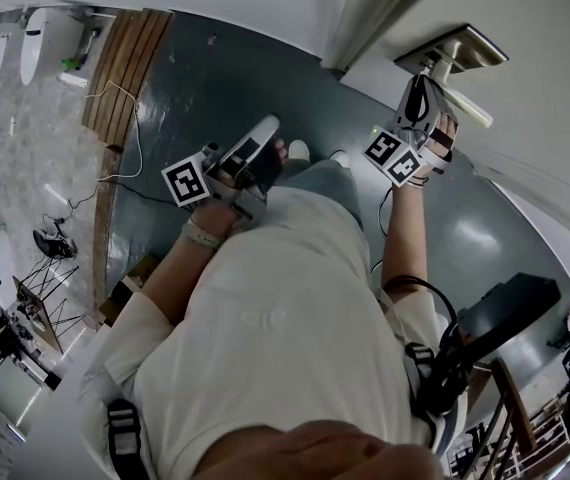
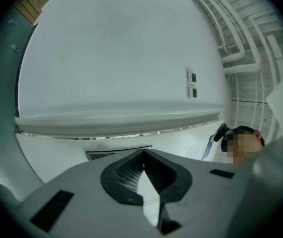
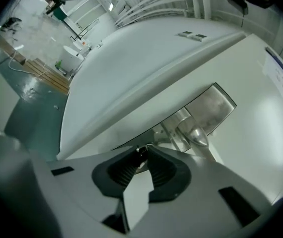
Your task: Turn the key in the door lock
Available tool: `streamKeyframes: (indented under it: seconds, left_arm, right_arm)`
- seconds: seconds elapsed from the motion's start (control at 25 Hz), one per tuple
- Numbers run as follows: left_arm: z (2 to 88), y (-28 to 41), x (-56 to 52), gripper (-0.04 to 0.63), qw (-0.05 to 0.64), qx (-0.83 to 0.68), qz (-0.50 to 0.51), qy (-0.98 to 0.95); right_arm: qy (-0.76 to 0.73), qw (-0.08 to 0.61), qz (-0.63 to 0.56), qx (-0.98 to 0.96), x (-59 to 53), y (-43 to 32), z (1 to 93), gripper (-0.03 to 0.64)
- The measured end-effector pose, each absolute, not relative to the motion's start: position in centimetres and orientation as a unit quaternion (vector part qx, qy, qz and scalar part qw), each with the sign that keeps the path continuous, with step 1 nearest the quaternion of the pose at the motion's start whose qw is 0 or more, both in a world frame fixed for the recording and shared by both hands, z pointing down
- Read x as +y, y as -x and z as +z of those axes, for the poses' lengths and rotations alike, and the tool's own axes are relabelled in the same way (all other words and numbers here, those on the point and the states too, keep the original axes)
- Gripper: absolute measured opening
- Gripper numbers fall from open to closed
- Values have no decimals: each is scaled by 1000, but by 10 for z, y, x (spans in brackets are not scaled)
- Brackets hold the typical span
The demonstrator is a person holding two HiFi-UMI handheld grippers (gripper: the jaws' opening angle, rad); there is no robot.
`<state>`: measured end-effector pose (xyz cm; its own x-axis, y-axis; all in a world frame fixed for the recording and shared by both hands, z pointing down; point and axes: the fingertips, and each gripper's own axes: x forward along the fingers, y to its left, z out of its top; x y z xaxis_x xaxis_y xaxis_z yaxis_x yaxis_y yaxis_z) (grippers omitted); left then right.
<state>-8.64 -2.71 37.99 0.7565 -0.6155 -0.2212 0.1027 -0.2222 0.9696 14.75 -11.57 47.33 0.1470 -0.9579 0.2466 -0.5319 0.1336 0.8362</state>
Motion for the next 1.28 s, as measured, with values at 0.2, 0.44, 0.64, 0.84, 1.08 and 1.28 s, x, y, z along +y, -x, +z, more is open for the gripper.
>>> streamKeyframes:
  seconds: [0.2, 0.44, 0.64, 0.84, 1.08, 1.28]
  left_arm:
    - [380, 87, -26, 9, 598, -178, -301, -721]
    - [379, 87, -24, 9, 598, -180, -303, -720]
    - [378, 92, -25, 9, 597, -185, -305, -719]
    - [378, 93, -24, 9, 596, -187, -306, -718]
    - [378, 91, -22, 9, 597, -187, -306, -717]
    - [380, 91, -22, 9, 600, -187, -309, -714]
  right_arm:
    - [-645, 397, -205, -620, -115, -150, 470, 63]
    - [-708, 207, -44, -674, -115, -158, 467, 63]
    - [-727, -31, 148, -670, -114, -169, 467, 54]
    - [-648, -287, 325, -627, -115, -172, 468, 48]
    - [-536, -490, 466, -505, -110, -177, 480, 46]
    - [-471, -559, 512, -451, -111, -178, 485, 44]
